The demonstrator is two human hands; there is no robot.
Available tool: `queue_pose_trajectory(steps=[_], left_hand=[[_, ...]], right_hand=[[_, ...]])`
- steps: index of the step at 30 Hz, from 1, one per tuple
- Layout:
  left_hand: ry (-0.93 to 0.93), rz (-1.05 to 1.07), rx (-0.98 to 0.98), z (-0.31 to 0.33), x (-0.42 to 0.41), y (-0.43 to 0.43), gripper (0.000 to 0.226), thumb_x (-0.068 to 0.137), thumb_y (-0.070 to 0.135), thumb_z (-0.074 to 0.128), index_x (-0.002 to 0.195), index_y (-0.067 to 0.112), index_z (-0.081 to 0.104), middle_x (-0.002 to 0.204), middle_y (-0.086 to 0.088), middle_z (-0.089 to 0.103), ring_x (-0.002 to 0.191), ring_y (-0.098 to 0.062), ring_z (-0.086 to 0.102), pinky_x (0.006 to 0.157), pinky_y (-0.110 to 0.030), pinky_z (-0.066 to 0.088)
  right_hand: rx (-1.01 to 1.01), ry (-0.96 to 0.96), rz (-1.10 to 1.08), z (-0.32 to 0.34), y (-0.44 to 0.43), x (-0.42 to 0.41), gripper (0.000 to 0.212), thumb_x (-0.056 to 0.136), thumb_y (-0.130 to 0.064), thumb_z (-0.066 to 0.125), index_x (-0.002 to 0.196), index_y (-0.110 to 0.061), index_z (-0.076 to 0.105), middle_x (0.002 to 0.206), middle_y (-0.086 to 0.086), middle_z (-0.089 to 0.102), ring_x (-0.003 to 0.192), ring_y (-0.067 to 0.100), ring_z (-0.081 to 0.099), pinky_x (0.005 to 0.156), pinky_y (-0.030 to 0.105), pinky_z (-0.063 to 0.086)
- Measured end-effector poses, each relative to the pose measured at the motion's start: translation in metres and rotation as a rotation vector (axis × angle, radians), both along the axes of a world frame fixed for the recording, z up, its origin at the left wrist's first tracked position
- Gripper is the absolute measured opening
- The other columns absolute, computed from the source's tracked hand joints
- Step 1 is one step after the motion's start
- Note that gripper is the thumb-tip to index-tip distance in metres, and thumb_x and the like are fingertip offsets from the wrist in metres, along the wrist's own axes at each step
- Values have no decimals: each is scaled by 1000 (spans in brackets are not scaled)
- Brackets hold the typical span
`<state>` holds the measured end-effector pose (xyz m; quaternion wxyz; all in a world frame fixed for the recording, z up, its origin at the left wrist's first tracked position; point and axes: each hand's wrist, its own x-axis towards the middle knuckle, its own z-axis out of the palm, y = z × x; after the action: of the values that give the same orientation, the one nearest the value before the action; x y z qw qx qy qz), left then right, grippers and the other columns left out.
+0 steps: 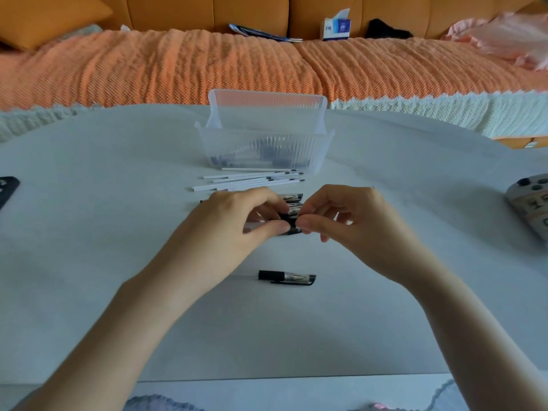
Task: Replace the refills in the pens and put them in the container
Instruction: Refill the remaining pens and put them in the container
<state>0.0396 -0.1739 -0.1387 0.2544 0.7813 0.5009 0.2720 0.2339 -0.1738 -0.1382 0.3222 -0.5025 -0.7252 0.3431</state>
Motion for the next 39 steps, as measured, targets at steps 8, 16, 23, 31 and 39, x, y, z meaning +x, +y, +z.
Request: queue_pose_trajectory(steps=[8,16,23,31,39], left_hand=[[-23,-5,71,-17,4,-1,28,79,57,61,87,32,67,81,18,67,79,-1,60,68,-25,47],[93,40,176,-22,0,-5,32,75,65,55,90,39,64,75,23,61,72,4,54,57,-13,39],[60,-3,113,-26,7,-7,19,86,49,54,90,31,59,72,17,66,61,-2,59,64,-34,50],[16,38,166,-24,4,-4,28,77,58,54,89,34,61,60,26,56,59,-13,56,57,-30,49],[206,56,50,-25,-10,0,24,77,53,61,91,35,53,73,20,60,60,1,53,64,-28,46]], right_hand=[[-54,51,31,-4,-1,-2,3,84,-16,66,82,-15,68,69,-2,68,57,5,58,53,15,43],[-139,13,72,-4,-1,0,7,83,-9,67,87,-14,68,67,-4,68,59,4,60,56,17,48],[-103,-3,56,-4,-1,-2,7,81,-9,69,86,-13,68,63,-15,65,57,1,58,55,10,44],[-62,-4,70,-3,-1,0,8,81,-7,69,86,-12,67,62,-18,64,57,2,58,58,16,48],[-29,-212,-7,-9,1,6,5,81,-22,70,83,-25,67,74,-12,66,69,3,59,62,8,39]])
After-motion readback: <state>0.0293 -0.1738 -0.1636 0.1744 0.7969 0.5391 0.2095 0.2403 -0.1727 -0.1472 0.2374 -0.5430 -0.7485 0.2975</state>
